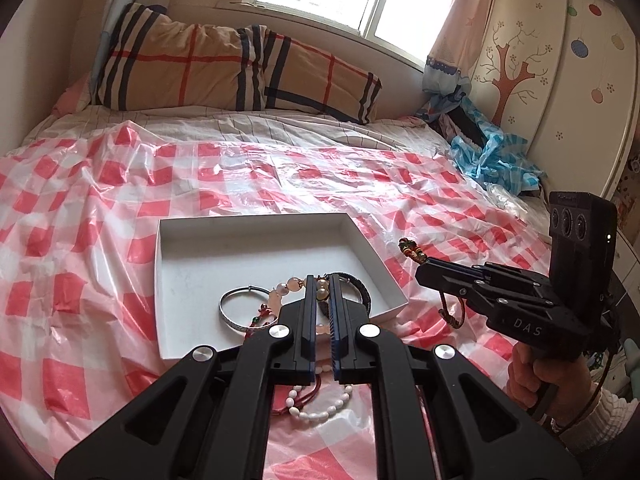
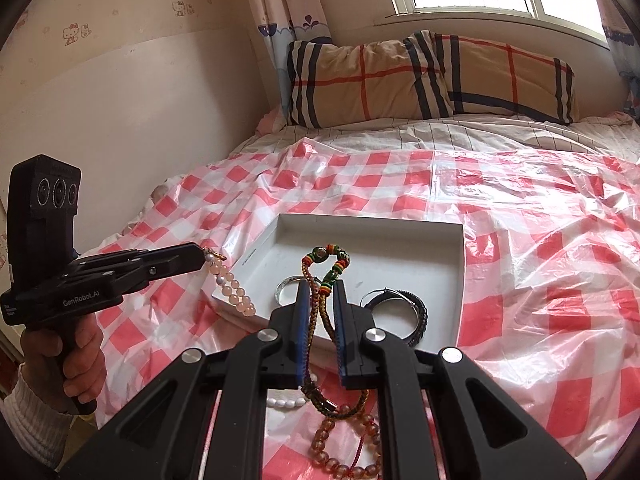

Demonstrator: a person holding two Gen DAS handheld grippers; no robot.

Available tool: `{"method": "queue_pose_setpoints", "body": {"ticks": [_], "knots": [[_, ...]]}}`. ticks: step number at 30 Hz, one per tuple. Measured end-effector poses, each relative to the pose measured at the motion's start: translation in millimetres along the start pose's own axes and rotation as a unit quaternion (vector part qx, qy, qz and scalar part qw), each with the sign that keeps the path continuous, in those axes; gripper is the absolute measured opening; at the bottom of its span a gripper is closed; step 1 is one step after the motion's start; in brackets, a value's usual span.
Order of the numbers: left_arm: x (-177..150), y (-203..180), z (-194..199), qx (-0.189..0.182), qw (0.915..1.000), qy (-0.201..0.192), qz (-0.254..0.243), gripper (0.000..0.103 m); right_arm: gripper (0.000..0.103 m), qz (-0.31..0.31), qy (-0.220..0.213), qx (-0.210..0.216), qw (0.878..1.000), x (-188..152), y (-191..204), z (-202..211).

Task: Organize jewelry
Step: 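Carry both bracelets into the white box and open both tools, then withdraw both open tools from the white box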

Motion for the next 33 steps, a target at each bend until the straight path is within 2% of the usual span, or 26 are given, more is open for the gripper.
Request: {"method": "queue_pose_setpoints", "body": {"ticks": [21, 22, 23, 24, 28, 29, 33], "knots": [[-1, 22, -57, 0.023, 0.9997, 0.008, 0.004, 0.005, 0.013, 0.024, 0.009, -0.009, 1.000, 1, -10, -60], [-2, 24, -61, 0.028, 0.9995, 0.012, 0.005, 0.005, 0.016, 0.027, 0.012, -0.015, 0.999, 0, -10, -64], [-5, 27, -65, 0.037, 0.9992, 0.017, 0.006, 0.006, 0.029, 0.028, 0.014, -0.022, 0.999, -2, -12, -68], [-7, 31, -70, 0.046, 0.9986, 0.024, 0.006, 0.006, 0.032, 0.027, 0.015, -0.025, 0.999, -3, -14, -71], [-19, 46, -86, 0.069, 0.9962, 0.051, 0.017, 0.006, 0.032, 0.021, 0.012, -0.033, 0.999, -4, -19, -69], [-21, 49, -87, 0.072, 0.9957, 0.055, 0.017, 0.008, 0.032, 0.023, 0.011, -0.036, 0.999, -4, -20, -67], [-26, 54, -86, 0.087, 0.9943, 0.058, 0.018, 0.027, 0.032, 0.017, 0.016, -0.044, 0.999, -5, -26, -63]]}}
Point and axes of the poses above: each gripper's, at about its wrist camera, not at the fingertips, and z roughly against the way its jaws point, y to its left, x to its top, the point moved 4 cm from there along -z, roughly the way its jaws point, and after that the axes turned 10 degrees about -y, right-handed, at the moved point
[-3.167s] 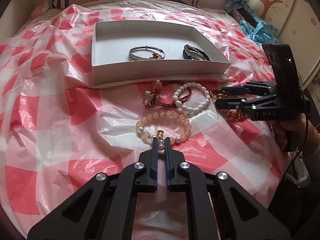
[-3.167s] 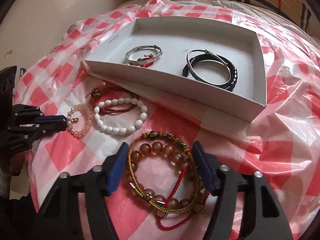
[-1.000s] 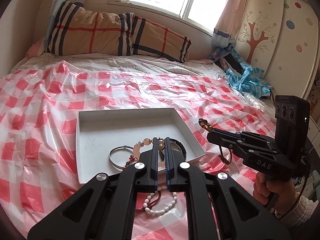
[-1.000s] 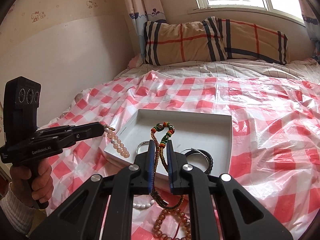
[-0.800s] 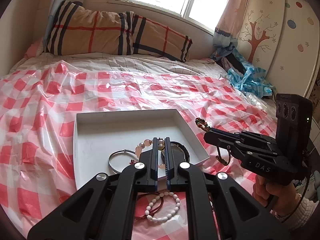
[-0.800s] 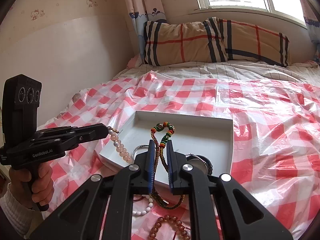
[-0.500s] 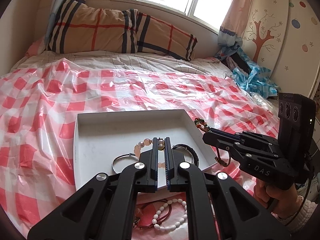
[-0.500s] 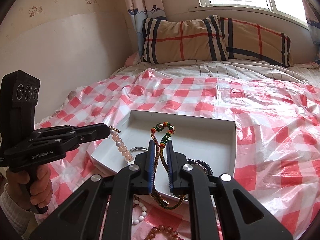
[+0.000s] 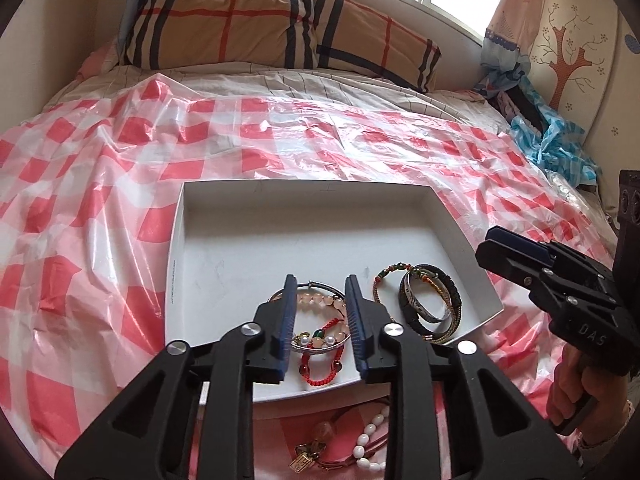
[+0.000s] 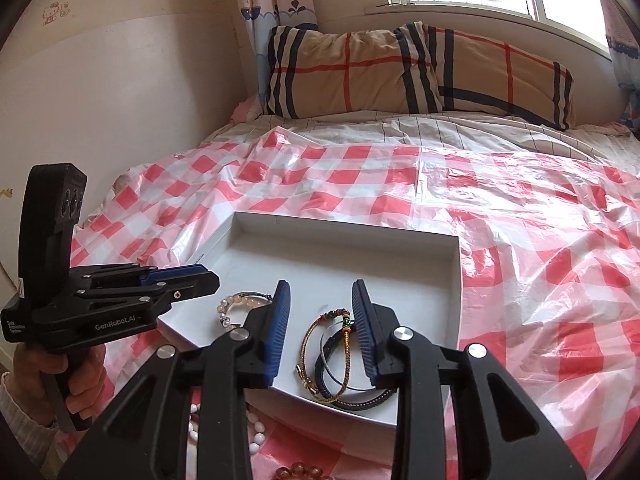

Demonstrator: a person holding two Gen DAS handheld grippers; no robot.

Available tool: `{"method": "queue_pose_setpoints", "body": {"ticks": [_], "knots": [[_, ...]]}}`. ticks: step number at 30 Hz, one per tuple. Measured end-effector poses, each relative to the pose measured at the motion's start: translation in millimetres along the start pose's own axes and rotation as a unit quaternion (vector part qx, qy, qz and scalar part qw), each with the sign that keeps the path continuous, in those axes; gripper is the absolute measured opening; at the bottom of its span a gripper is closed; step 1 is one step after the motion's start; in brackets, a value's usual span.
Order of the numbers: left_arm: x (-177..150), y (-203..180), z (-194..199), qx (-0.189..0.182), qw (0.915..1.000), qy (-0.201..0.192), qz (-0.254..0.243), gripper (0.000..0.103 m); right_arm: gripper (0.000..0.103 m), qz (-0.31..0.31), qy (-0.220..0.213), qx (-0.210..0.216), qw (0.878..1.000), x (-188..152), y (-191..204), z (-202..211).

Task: Organize jewelry
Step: 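Withdraw both open tools from the white box, then grasp the white oval-bead bracelet with the left tool while the right grasps the red cord bracelet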

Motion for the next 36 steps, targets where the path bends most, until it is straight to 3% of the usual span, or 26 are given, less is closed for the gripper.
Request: {"method": "queue_pose_setpoints", "body": {"ticks": [11, 21, 31, 36], "knots": [[-15, -12, 41, 0.050, 0.9979, -0.006, -0.041, 0.047, 0.037, -0.024, 0.020, -0.009, 0.999, -20, -4, 41], [-29, -34, 88, 0.095, 0.9911, -0.013, -0.092, 0.057, 0.041, -0.048, 0.037, -0.024, 0.998, -42, -7, 82], [-36, -51, 123, 0.104, 0.9886, -0.015, -0.108, 0.064, 0.046, -0.057, 0.042, -0.032, 0.997, -53, -3, 114], [-62, -50, 124, 0.088, 0.9905, 0.022, -0.103, 0.068, 0.048, -0.055, 0.059, -0.056, 0.995, -69, -13, 132]]}}
Point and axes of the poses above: each gripper's, at about its wrist camera, not at the fingertips, and z roughly against the way its jaws point, y to its left, x to its top, the point moved 4 cm from there along -z, roughly the way its jaws point, and after that the axes turned 10 degrees about -y, right-handed, at the moved point
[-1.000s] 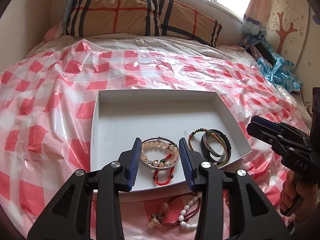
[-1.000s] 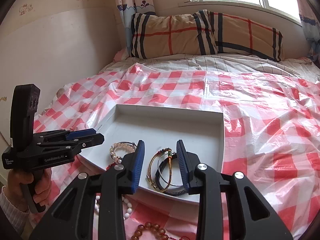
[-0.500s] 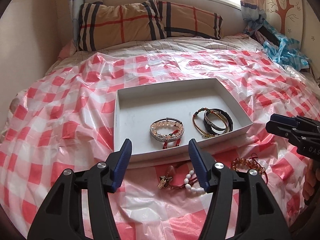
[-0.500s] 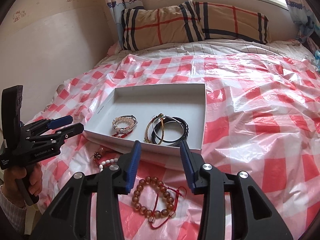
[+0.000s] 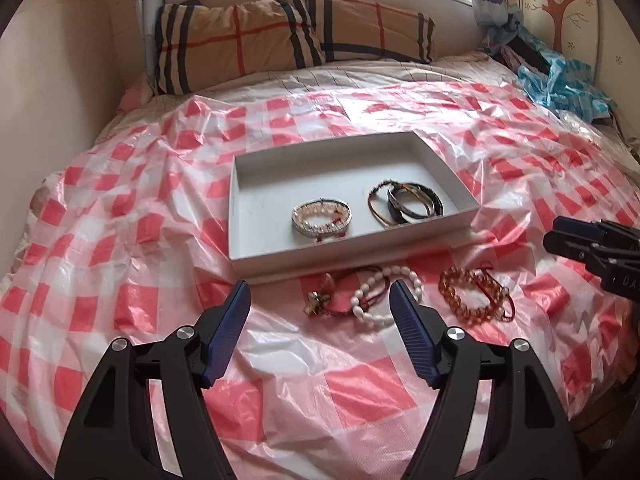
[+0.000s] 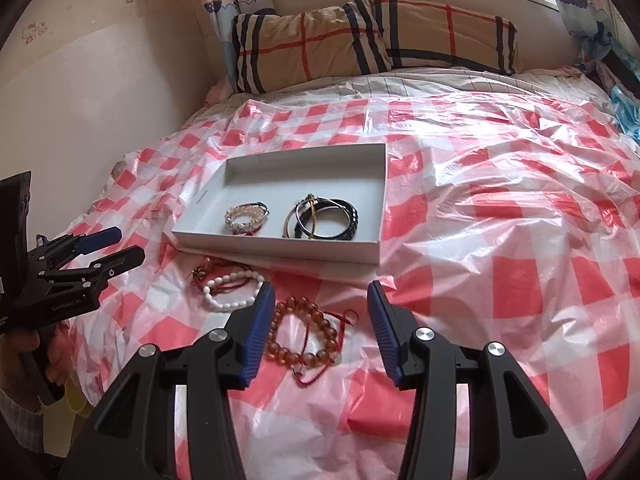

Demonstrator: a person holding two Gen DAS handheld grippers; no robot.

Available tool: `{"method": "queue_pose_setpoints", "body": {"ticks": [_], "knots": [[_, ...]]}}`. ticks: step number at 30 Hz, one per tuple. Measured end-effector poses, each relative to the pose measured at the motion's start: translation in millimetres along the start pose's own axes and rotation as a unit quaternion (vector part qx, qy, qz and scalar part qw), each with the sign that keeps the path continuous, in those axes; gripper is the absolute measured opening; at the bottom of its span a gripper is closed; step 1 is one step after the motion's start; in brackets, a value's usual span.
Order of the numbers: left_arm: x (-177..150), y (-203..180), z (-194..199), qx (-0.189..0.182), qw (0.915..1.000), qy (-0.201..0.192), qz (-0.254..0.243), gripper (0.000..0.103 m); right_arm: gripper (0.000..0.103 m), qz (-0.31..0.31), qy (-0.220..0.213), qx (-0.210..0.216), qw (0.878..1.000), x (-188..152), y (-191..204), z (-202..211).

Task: Organize jewelry
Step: 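Grasp the white oval-bead bracelet with the left tool while the right grasps the red cord bracelet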

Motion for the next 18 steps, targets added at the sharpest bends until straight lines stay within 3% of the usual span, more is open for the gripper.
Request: {"method": "queue_pose_setpoints", "body": {"ticks": [7, 18], "knots": [[-31, -23, -19, -0.012, 0.9986, 0.038, -0.033, 0.068, 0.048, -0.004, 0.040, -0.010, 0.999, -24, -19, -10], [-21, -16, -62, -0.017, 0.9983, 0.055, 0.014, 0.068, 0.048, -0.013, 0.077, 0.014, 0.997, -35, -7, -69]]}}
Point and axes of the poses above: each gripper's, at about its wrist camera, not at the fingertips, and z roughly against the way its jaws point, y to its left, x to its top, the point moved 4 cm from there along -z, roughly the way its jaws point, and after that the axes turned 10 degrees about -y, right-handed, at the moved point
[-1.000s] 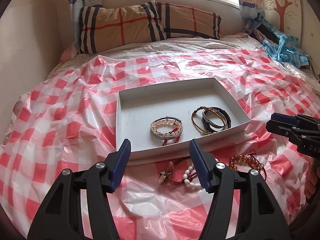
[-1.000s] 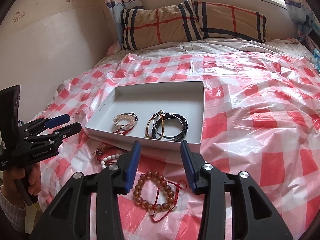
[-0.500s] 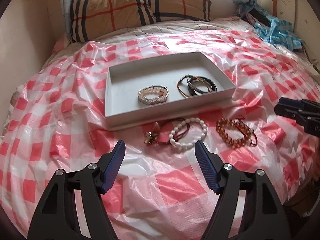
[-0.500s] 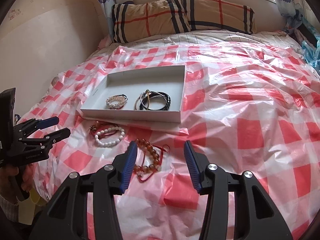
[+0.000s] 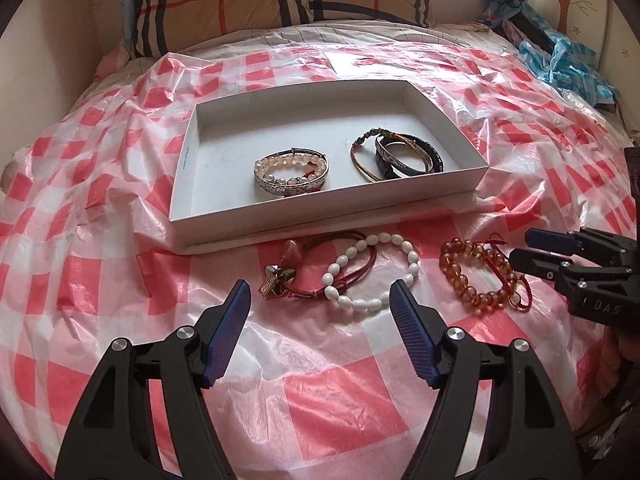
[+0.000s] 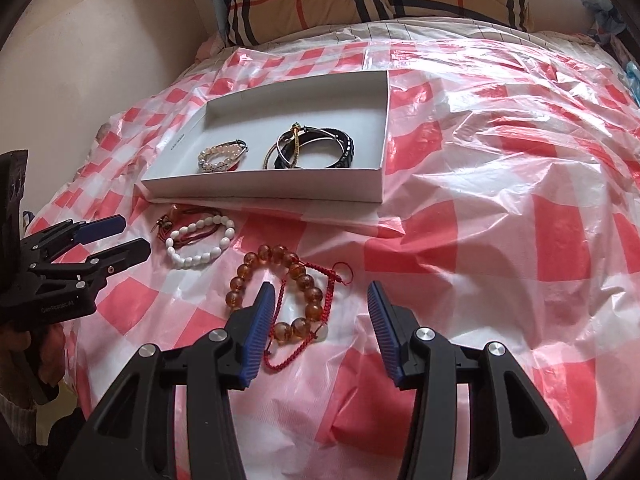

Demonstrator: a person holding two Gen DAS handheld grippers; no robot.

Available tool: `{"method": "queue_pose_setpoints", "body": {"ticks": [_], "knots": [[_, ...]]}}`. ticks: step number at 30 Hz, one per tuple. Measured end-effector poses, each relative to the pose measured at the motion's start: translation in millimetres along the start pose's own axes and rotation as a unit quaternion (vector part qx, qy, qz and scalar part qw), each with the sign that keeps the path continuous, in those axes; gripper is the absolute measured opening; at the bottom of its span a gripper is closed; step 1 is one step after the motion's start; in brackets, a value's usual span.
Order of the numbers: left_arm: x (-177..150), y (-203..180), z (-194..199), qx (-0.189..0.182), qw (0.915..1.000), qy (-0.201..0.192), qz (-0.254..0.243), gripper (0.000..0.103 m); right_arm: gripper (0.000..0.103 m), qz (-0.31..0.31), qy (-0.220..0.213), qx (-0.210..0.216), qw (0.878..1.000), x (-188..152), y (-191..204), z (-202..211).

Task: Organize jewelry
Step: 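Grasp the white oval-bead bracelet with the left tool while the right grasps the red cord bracelet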

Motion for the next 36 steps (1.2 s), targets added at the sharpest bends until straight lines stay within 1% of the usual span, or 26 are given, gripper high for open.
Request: {"method": "queue_pose_setpoints", "body": {"ticks": [3, 5, 9, 11, 13, 15, 17, 19, 21, 23, 25, 26, 27, 28, 30, 31, 33, 35, 36], "knots": [[2, -4, -18, 0.006, 0.9999, 0.014, -0.006, 0.068, 0.048, -0.010, 0.022, 0.009, 1.000, -1, 1, -19], [-4, -7, -27, 0.019, 0.9990, 0.032, -0.024, 0.068, 0.048, 0.000, 0.034, 0.023, 0.999, -4, 7, -23], [-26, -8, -25, 0.020, 0.9961, 0.062, -0.059, 0.068, 0.039, 0.042, 0.057, 0.063, 0.996, -14, 26, -3], [-36, -2, -15, 0.016, 0.9955, 0.069, -0.062, 0.068, 0.035, 0.066, 0.073, 0.075, 0.992, -23, 33, 11], [-41, 6, -2, 0.011, 0.9957, 0.072, -0.057, 0.068, 0.035, 0.074, 0.074, 0.082, 0.991, -28, 36, 26], [-39, 10, 9, 0.001, 0.9966, 0.066, -0.049, 0.068, 0.035, 0.059, 0.065, 0.081, 0.993, -27, 30, 36], [-31, 12, 13, -0.001, 0.9979, 0.056, -0.033, 0.068, 0.035, 0.033, 0.052, 0.077, 0.995, -21, 20, 37], [-21, 12, 8, 0.004, 0.9988, 0.046, -0.017, 0.068, 0.035, 0.007, 0.042, 0.065, 0.997, -16, 12, 31], [-10, 11, -3, 0.007, 0.9993, 0.035, 0.004, 0.072, 0.035, -0.009, 0.046, 0.058, 0.997, -14, 8, 20], [-7, 8, -21, 0.015, 0.9988, 0.046, 0.013, 0.072, 0.035, -0.007, 0.057, 0.060, 0.997, -16, 12, 9], [-11, 3, -32, 0.029, 0.9977, 0.061, -0.004, 0.072, 0.035, 0.017, 0.064, 0.052, 0.996, -22, 17, 8], [-15, 2, -32, 0.032, 0.9973, 0.066, -0.012, 0.072, 0.031, 0.032, 0.067, 0.045, 0.996, -25, 19, 11], [-21, 3, -31, 0.034, 0.9964, 0.075, -0.020, 0.071, 0.024, 0.044, 0.069, 0.039, 0.996, -28, 18, 15], [-27, 4, -29, 0.029, 0.9956, 0.084, -0.029, 0.071, 0.022, 0.053, 0.071, 0.035, 0.995, -31, 17, 20], [-39, 10, -16, 0.025, 0.9948, 0.088, -0.044, 0.071, 0.018, 0.060, 0.074, 0.029, 0.995, -35, 13, 32], [-41, 13, -9, 0.018, 0.9947, 0.091, -0.046, 0.071, 0.018, 0.061, 0.073, 0.028, 0.995, -36, 12, 37], [-41, 18, 4, 0.013, 0.9950, 0.090, -0.041, 0.070, 0.018, 0.054, 0.069, 0.030, 0.996, -36, 8, 48], [-33, 21, 11, 0.000, 0.9968, 0.076, -0.023, 0.070, 0.018, 0.039, 0.058, 0.038, 0.997, -31, 5, 52], [-28, 22, 11, -0.001, 0.9974, 0.071, -0.014, 0.070, 0.020, 0.032, 0.054, 0.037, 0.997, -30, 4, 52]]}}
Point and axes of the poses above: each gripper's, at about its wrist camera, not at the fingertips, and z roughly against the way its jaws point, y to its left, x to its top, the point moved 4 cm from there along -z, roughly the way its jaws point, and after that the axes turned 10 degrees about -y, right-handed, at the moved point
